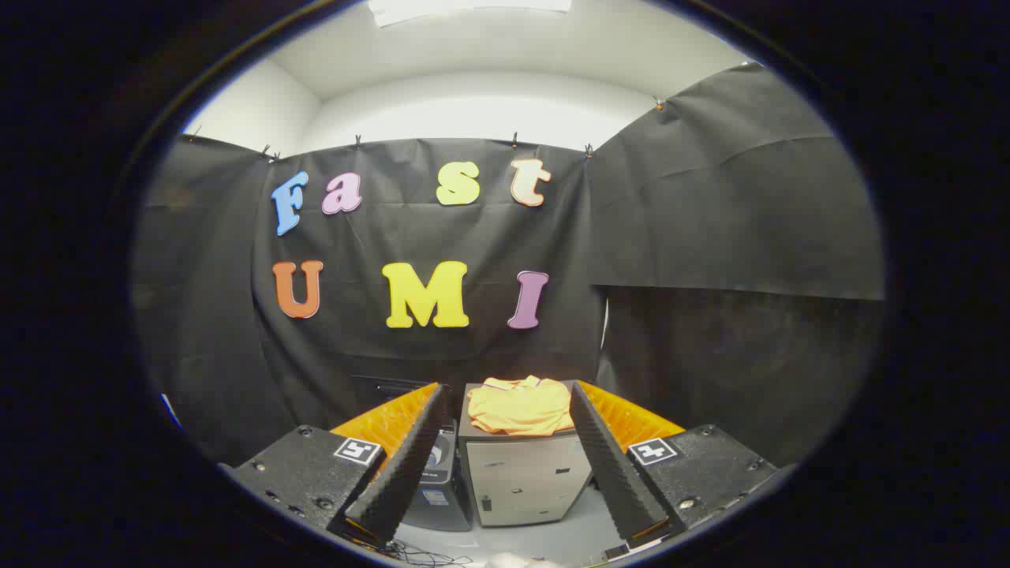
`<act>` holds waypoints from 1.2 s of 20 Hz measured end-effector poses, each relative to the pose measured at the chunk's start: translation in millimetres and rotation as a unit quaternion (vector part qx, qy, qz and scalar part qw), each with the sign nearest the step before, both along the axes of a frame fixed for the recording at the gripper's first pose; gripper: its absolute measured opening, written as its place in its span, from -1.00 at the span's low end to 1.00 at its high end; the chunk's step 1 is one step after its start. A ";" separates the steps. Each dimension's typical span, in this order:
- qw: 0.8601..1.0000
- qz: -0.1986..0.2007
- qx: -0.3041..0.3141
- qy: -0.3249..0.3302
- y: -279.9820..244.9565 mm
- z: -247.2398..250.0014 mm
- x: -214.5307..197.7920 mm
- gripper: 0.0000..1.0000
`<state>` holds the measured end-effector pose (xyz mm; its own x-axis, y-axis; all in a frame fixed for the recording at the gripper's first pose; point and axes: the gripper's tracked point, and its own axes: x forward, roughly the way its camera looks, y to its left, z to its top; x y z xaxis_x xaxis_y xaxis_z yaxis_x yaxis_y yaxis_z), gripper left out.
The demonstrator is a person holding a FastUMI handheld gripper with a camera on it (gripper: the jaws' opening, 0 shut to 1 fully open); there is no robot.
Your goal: Put the clothes into the washing machine and then close the washing machine lid.
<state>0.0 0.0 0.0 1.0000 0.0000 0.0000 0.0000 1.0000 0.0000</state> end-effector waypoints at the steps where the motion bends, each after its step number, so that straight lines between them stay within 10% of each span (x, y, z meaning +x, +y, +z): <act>1: 1.000 0.001 0.002 0.000 2.0 -1.0 0.9 0.98; 24: 1.000 -0.006 -0.002 0.011 17.6 -5.5 23.3 0.98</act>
